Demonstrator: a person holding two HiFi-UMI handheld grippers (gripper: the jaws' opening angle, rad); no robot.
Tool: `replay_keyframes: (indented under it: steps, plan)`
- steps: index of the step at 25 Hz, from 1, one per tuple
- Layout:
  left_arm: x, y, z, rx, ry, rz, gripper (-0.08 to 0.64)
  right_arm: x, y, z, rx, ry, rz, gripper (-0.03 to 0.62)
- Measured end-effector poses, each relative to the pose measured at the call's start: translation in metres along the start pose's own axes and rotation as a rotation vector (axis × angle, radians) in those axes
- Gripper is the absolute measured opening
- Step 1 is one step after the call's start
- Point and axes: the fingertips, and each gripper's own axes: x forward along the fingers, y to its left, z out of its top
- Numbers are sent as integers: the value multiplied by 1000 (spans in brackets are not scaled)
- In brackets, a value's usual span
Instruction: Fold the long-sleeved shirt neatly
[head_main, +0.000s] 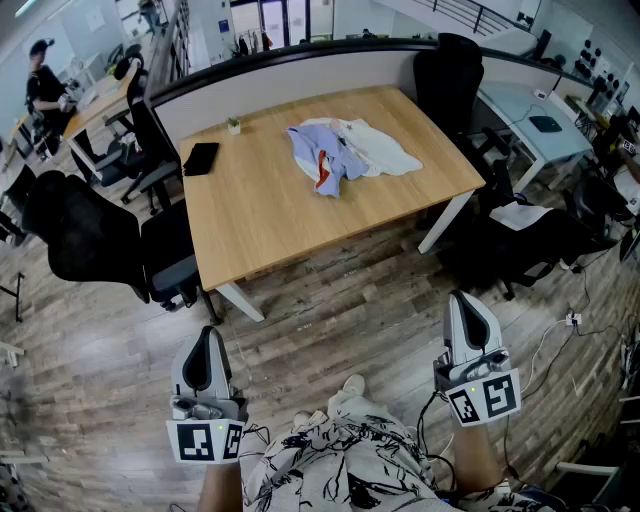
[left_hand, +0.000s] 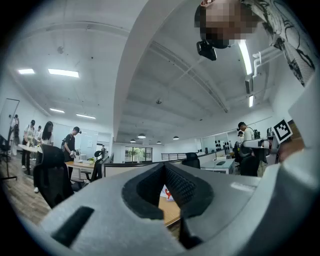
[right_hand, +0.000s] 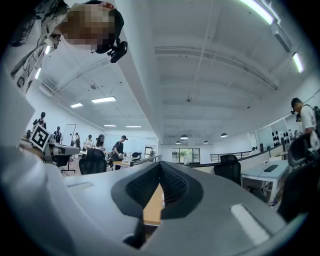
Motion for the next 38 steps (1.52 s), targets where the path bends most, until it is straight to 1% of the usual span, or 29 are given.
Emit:
replay_keyframes:
  steps: [7,12,15,21,24,26,27,28,30,33,36,38]
  plan:
    - [1,-4,0,5,-3,-5,0,-2,3,1,-10,-3,12,2]
    - [0,-5,2,-8,-11,-2,0,-5,4,5,44,-39,25,2]
    - [-1,-7,0,-17,-3,1,0,-10,1,5,51,-41,17,2]
    - [-6,-4,1,22,-9,26,3,-13,0,1,41,-35,5,3]
    - [-7,-5,1,20,-8,23,36,-15,1,3,37,-42,6,3]
    - [-7,-7,0,22,-6,19,80,-17,1,2,40,-43,8,43]
    - [-7,-8,0,22,-7,16,89,-17,0,2,41,-42,10,62]
    - [-7,-9,0,23,-8,14,91,-18,0,1,42,-41,11,68]
    - [-7,-10,0,25,-12,14,120,-19,-1,0,41,-41,11,92]
    - [-6,-5,-2,6,-7,33,183,-18,-2,0,42,-45,14,152]
    - [-7,2,-5,-8,4,58,258,-16,-1,0,52,-51,23,244]
    - [-7,5,-6,-6,11,66,290,-15,0,-1,53,-49,28,289]
